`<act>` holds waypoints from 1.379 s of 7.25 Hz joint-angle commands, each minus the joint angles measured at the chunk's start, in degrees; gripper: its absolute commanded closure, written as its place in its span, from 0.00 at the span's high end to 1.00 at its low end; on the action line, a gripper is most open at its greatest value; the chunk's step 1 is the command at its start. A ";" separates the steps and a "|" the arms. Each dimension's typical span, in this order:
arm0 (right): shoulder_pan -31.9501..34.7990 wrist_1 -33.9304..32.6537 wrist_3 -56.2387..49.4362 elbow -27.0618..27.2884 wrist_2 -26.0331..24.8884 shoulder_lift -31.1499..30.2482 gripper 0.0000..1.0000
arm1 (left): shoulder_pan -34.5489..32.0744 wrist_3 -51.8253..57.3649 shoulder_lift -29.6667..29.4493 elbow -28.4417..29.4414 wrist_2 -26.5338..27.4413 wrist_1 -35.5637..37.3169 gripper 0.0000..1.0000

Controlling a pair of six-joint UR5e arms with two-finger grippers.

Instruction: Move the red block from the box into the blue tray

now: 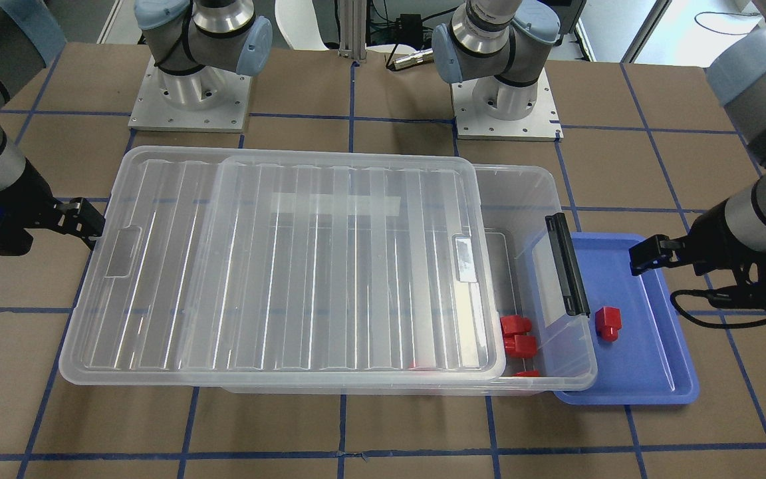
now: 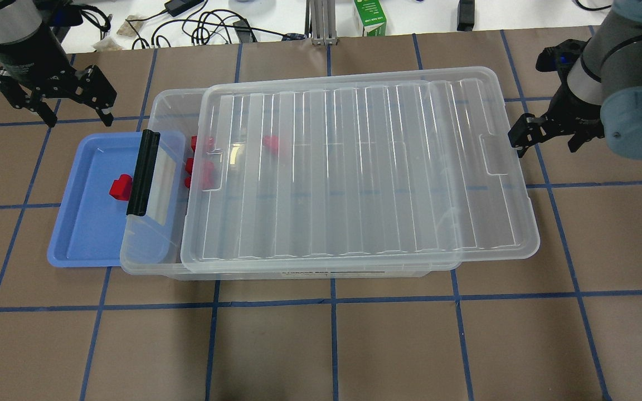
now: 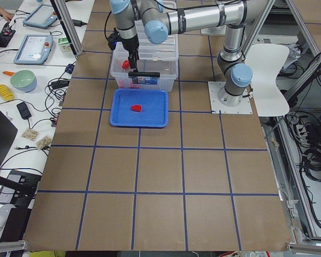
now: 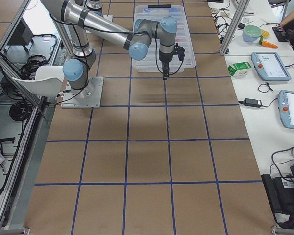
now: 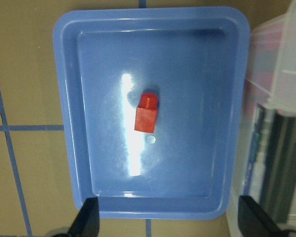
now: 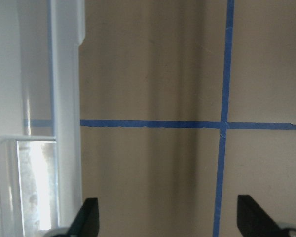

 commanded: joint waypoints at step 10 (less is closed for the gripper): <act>7.14 5.64 5.82 -8.32 -0.21 -1.98 1.00 | -9.61 -8.45 6.07 -6.57 -0.20 -3.12 1.00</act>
